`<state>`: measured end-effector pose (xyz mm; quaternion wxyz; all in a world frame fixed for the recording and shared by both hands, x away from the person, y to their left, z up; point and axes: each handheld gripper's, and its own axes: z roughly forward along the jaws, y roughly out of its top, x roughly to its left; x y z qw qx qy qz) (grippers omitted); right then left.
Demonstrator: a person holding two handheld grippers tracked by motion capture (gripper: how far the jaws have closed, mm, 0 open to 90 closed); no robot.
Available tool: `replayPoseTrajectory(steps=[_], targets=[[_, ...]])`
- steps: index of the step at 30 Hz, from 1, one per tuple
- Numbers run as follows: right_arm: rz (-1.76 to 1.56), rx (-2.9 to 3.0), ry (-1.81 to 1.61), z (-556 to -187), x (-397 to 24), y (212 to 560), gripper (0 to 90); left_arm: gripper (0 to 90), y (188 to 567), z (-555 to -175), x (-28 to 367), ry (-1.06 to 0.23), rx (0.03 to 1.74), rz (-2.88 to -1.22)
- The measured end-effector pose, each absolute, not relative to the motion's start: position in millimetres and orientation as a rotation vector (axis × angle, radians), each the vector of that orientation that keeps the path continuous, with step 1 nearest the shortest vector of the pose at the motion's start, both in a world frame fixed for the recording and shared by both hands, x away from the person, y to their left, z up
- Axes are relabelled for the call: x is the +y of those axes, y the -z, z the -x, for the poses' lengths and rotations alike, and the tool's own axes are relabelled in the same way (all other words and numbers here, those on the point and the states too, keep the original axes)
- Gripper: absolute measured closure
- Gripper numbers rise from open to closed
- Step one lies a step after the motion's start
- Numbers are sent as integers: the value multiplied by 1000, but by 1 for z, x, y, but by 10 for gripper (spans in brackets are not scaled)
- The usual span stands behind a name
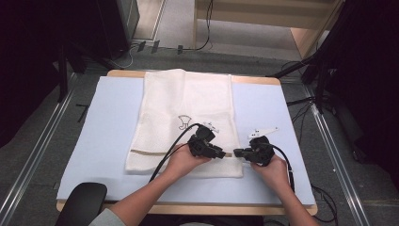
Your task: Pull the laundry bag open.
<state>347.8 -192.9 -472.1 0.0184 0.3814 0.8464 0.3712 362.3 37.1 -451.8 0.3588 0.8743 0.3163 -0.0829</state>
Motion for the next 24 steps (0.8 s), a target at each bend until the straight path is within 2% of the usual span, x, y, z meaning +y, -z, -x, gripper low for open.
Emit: replayPoseTrajectory(steps=[11,18,24], targets=[[-1169,2629,-1126,-347,-191,471,900,760,466,-364,21,192,829,-2254],[-1155,2627,-1113,-346,-190,470,900,862,470,-367,13,198,837,-2248],[-1126,2624,-1108,-345,-190,471,900,886,467,-371,14,209,796,-2282]])
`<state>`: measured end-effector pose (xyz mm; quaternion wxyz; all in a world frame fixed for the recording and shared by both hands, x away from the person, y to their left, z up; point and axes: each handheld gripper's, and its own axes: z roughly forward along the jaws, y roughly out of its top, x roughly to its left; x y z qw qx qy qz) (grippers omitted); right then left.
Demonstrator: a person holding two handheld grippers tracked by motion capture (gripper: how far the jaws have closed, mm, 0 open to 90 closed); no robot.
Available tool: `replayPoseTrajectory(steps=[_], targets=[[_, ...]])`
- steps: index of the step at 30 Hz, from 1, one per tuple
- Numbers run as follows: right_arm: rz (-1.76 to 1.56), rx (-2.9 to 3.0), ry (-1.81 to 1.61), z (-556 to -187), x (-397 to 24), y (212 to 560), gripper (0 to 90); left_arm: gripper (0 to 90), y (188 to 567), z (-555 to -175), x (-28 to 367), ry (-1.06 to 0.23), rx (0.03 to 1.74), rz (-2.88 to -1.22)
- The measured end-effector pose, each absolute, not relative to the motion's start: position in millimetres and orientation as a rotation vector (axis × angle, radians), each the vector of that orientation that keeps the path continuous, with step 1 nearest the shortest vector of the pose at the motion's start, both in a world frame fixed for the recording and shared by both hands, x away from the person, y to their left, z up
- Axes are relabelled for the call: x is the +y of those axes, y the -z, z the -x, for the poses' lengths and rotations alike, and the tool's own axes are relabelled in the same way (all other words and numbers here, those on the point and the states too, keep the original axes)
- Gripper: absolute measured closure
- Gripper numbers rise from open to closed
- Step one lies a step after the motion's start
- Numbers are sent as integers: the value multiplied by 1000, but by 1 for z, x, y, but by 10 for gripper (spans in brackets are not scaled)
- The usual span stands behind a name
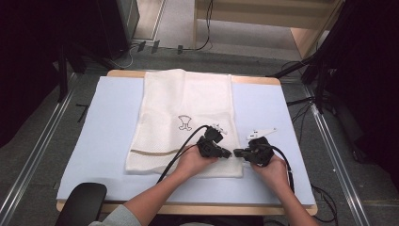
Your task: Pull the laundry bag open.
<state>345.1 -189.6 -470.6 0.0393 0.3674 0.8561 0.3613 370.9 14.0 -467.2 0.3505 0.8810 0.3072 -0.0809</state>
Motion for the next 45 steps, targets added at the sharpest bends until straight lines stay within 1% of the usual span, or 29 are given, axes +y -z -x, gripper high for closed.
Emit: replayPoseTrajectory(steps=[9,13,17,21,29,35,41,45], targets=[[-1099,2615,-1118,-344,-189,472,900,892,467,-377,19,312,856,-2250],[-1074,2604,-1109,-343,-188,473,900,894,465,-382,30,348,901,-2227],[-1082,2608,-1122,-344,-190,473,900,893,459,-379,41,327,890,-2247],[-1076,2602,-1123,-343,-190,474,900,893,455,-381,56,352,905,-2232],[-1105,2600,-1131,-344,-189,474,900,893,449,-377,67,327,862,-2267],[-1096,2598,-1143,-344,-190,475,900,894,448,-377,76,361,880,-2232],[-1091,2600,-1134,-343,-190,474,900,893,443,-373,87,343,893,-2214],[-1076,2601,-1143,-343,-192,475,900,894,441,-371,96,355,903,-2221]])
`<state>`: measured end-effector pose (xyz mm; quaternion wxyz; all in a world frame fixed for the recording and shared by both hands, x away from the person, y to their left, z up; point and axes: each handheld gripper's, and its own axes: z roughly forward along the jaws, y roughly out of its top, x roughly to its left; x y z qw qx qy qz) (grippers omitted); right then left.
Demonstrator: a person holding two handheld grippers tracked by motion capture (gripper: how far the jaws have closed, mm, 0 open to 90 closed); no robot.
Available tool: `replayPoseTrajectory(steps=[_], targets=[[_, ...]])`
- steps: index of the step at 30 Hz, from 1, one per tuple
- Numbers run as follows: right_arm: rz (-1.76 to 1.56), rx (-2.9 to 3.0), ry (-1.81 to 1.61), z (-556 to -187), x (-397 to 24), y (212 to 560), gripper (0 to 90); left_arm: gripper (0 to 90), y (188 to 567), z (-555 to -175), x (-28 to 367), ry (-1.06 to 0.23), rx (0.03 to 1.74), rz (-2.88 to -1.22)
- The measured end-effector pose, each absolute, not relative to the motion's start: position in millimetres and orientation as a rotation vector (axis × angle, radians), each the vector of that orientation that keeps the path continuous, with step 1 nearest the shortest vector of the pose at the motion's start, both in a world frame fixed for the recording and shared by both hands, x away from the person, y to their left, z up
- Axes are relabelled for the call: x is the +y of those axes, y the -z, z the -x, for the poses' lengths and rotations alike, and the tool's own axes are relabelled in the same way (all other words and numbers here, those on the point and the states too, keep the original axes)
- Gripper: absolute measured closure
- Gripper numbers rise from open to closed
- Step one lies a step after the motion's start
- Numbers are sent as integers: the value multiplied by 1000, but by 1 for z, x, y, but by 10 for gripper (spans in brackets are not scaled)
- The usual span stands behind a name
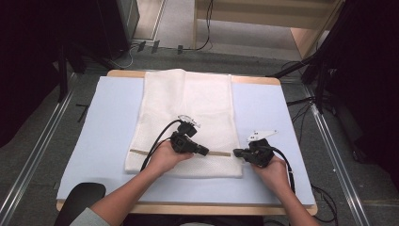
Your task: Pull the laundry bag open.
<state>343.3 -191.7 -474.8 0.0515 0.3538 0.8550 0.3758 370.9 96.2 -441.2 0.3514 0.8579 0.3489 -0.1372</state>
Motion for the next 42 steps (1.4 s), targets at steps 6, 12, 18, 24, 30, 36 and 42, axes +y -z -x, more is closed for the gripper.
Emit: replayPoseTrajectory(steps=[6,12,18,24,30,36,42], targets=[[-1083,2600,-1149,-344,-193,475,900,894,441,-372,109,345,921,-2215],[-1084,2600,-1146,-344,-195,475,900,894,441,-371,124,353,948,-2190],[-1080,2598,-1138,-343,-194,475,900,894,436,-369,141,341,954,-2185],[-1075,2603,-1144,-344,-195,475,900,894,434,-370,160,346,984,-2174],[-1074,2602,-1157,-344,-196,476,900,894,430,-369,185,347,1004,-2163],[-1069,2605,-1159,-345,-196,476,900,894,430,-366,202,334,1037,-2165],[-1074,2609,-1162,-345,-196,476,900,894,429,-364,219,358,1068,-2158]])
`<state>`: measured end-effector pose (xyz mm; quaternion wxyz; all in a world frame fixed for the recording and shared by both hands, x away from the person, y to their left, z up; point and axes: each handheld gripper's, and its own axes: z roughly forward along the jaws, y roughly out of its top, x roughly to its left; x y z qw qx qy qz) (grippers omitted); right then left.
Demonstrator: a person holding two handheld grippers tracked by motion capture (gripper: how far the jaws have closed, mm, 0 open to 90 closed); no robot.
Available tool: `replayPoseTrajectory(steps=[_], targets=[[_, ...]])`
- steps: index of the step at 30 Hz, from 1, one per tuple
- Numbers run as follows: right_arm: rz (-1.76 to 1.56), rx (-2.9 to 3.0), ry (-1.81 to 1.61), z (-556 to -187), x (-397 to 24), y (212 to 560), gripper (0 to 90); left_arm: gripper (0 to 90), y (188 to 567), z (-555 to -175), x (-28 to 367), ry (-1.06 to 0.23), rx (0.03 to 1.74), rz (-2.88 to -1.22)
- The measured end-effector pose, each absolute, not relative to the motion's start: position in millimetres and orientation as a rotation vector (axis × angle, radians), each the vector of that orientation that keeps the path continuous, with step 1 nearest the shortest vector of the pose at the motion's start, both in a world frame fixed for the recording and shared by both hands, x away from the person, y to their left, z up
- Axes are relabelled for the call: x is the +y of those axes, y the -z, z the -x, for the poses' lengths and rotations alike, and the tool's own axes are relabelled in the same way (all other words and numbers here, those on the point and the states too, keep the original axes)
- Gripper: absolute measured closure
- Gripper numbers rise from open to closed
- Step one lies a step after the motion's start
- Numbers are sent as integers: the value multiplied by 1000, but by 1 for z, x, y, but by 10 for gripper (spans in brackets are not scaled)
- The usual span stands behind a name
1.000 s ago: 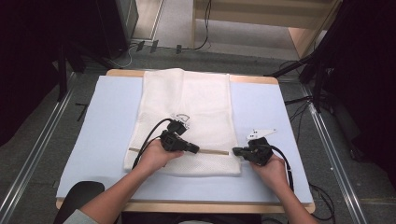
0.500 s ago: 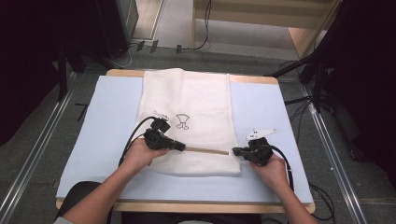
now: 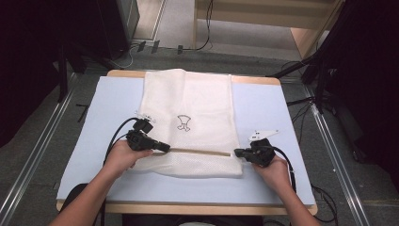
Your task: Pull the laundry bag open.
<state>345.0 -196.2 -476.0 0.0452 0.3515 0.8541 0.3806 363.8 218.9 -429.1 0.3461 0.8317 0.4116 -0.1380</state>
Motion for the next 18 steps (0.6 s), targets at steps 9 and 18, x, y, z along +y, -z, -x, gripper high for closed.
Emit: replayPoseTrajectory(steps=[9,18], targets=[[-1071,2614,-1169,-345,-197,476,900,894,426,-362,234,331,1099,-2124],[-1057,2620,-1178,-346,-198,477,900,893,427,-359,254,318,1137,-2101]])
